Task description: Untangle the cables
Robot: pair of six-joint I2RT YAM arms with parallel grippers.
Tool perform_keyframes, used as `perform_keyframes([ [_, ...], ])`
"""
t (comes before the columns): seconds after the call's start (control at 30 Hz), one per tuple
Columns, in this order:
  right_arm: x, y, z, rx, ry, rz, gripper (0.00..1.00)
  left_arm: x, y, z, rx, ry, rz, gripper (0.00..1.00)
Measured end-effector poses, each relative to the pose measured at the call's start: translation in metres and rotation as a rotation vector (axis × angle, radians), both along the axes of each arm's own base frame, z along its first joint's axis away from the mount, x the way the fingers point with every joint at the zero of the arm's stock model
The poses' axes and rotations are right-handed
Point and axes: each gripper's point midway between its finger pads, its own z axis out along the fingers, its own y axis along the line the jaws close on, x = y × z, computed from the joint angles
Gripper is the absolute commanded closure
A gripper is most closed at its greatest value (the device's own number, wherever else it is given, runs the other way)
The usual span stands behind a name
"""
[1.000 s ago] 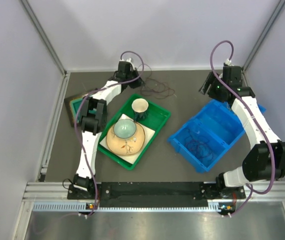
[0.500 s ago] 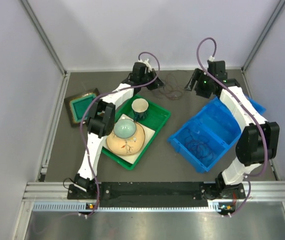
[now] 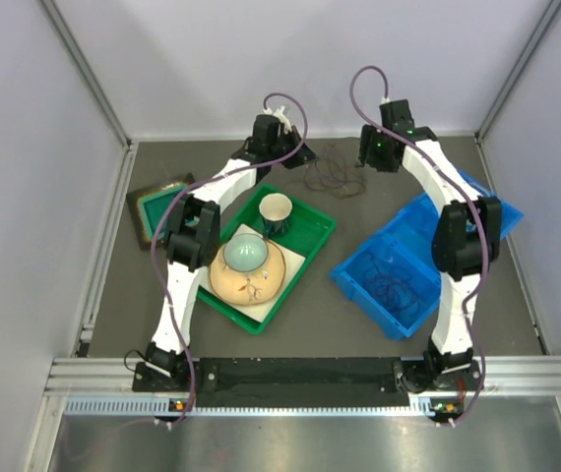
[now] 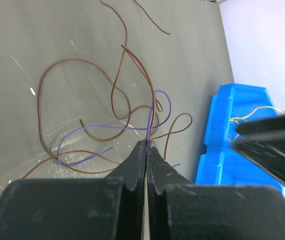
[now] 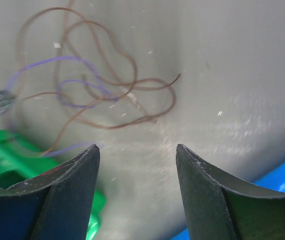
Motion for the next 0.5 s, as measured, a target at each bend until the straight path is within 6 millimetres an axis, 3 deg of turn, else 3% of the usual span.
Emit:
perform_keyframes([
  [0.37,0.028,0.005,-0.059,-0.234,0.068,0.169,0.37,0.000,0.002,-0.001,0.002,0.007,-0.001,1.00],
  [0.47,0.034,0.009,-0.072,-0.260,0.060,0.202,0.41,0.000,0.004,0.000,-0.001,0.009,-0.003,1.00],
  [0.5,0.037,0.009,-0.076,-0.264,0.053,0.208,0.47,0.000,0.005,0.000,-0.004,0.011,-0.005,1.00],
])
